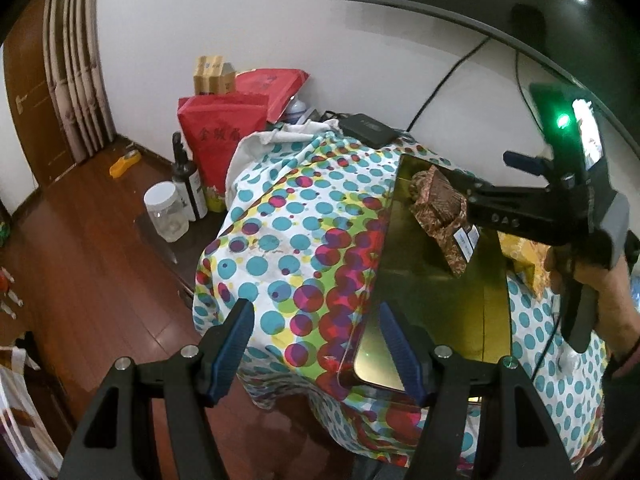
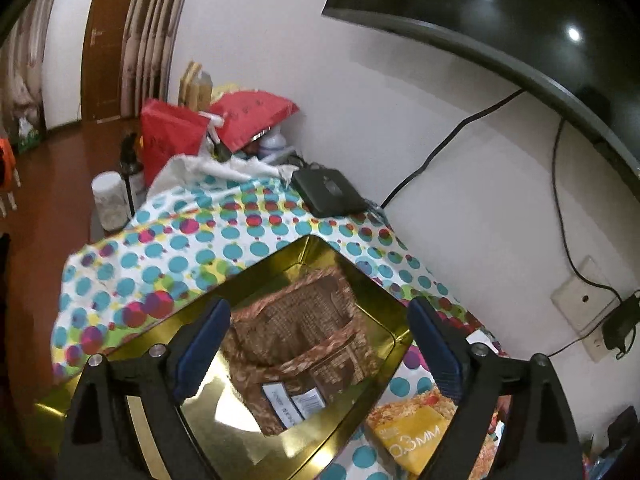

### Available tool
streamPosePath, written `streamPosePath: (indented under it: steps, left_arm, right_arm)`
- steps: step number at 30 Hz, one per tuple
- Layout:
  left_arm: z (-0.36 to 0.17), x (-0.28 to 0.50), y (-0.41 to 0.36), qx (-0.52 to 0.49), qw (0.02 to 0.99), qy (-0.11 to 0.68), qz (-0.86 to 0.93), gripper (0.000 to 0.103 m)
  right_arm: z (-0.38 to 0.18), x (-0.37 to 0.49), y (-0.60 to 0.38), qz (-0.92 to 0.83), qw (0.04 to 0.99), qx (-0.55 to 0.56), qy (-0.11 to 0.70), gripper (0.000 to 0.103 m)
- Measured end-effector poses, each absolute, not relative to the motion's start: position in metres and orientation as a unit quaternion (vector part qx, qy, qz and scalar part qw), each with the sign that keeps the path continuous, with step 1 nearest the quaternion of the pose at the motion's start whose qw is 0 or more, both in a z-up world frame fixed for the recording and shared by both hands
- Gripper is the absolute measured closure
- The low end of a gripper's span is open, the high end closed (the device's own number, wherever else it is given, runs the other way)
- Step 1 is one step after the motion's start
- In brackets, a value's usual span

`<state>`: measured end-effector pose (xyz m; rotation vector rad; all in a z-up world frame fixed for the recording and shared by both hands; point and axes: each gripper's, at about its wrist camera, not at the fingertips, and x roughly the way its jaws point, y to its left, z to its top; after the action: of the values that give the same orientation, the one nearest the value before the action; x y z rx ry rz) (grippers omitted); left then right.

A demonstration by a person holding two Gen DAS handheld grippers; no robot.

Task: Organize objects
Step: 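Withdraw both tools from the tray back over the bedspread, then grasp the clear plastic bag bundle with the left tool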

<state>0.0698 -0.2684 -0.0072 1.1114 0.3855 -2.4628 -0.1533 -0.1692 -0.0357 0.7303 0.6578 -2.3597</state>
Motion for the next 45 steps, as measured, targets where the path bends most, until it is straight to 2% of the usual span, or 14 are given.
streamPosePath:
  steps: [8,15,21,27,35,42,45]
  left_arm:
    - [0.005,0.049,-0.223,0.394,0.148,0.109,-0.900,0.036]
    - [0.010,0.026,-0.143,0.395,0.050,0.064,-0.915,0.036]
    - [-0.010,0.005,-0.078,0.416,-0.014,0.035,-0.909,0.036]
    - [-0.033,-0.007,-0.036,0.432,-0.063,0.026,-0.899,0.036]
    - [-0.057,-0.032,0.018,0.455,-0.135,0.009,-0.880,0.036]
    - [-0.084,-0.065,0.053,0.454,-0.129,-0.026,-0.882,0.036]
    - [-0.094,-0.072,0.056,0.460,-0.127,-0.015,-0.879,0.036]
  right_arm:
    - [-0.027,-0.114,-0.065,-0.907,0.251,0.282,0.186,0.013]
    - [-0.057,-0.096,0.069,-0.916,0.153,0.353,0.115,0.012]
    - [-0.092,-0.091,0.149,-0.907,0.100,0.403,0.064,0.011]
    - [-0.107,-0.084,0.174,-0.909,0.085,0.405,0.056,0.011]
    - [-0.122,-0.071,0.204,-0.914,0.084,0.397,-0.007,0.011]
    - [-0.126,-0.075,0.226,-0.917,0.069,0.391,-0.021,0.011]
    - [-0.127,-0.080,0.227,-0.919,0.063,0.389,-0.017,0.004]
